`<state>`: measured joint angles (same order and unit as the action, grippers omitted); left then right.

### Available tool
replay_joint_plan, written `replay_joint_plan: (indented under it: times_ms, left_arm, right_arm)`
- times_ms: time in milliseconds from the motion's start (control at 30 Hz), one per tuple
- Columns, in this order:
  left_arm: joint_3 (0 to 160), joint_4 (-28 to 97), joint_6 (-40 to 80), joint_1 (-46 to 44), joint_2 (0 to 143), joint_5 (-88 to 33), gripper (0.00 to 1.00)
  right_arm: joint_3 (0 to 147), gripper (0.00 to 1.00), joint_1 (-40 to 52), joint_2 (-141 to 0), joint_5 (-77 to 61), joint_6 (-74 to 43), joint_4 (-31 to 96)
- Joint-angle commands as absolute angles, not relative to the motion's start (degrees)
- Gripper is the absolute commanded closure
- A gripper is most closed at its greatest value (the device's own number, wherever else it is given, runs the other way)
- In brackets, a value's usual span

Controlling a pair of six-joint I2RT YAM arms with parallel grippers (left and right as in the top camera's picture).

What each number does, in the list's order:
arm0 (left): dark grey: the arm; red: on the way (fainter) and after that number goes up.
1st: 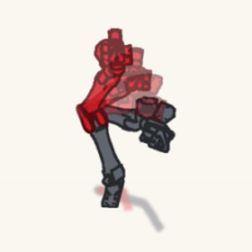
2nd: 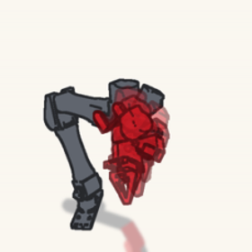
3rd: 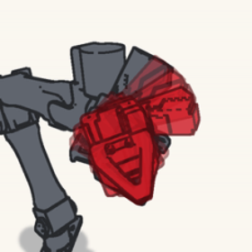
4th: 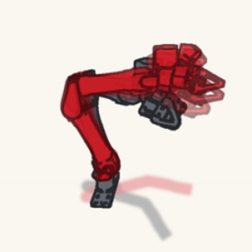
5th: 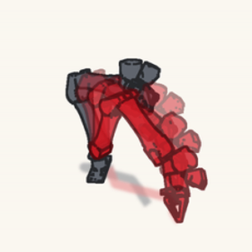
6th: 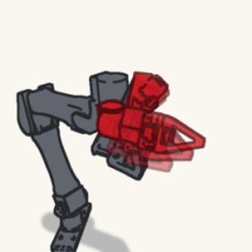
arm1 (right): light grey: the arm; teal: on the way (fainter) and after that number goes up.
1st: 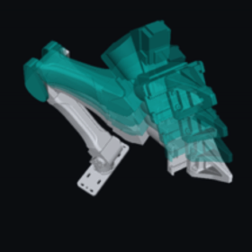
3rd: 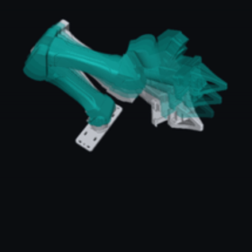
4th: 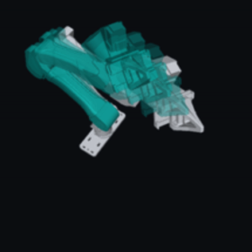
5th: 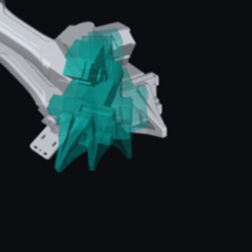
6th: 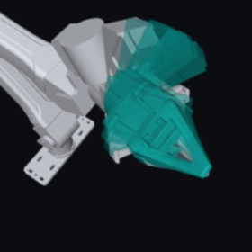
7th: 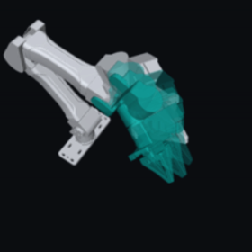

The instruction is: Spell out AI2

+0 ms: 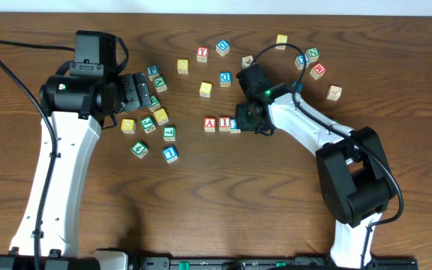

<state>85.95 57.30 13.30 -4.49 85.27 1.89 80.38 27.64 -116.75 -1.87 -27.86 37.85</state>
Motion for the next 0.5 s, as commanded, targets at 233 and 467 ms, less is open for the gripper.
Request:
replay_joint_plan:
  times_ms: [233, 467]
  left_arm:
    - [87.2, 57.6, 13.6, -4.3, 85.0, 2.6, 0.02]
    - [87.2, 57.6, 13.6, -4.3, 85.0, 2.6, 0.02]
  right_arm:
    - [79.8, 0.72, 29.3, -117.3, -2.1, -28.7, 37.0]
    - [79.8, 0.73, 29.3, -117.3, -1.9, -28.7, 36.8]
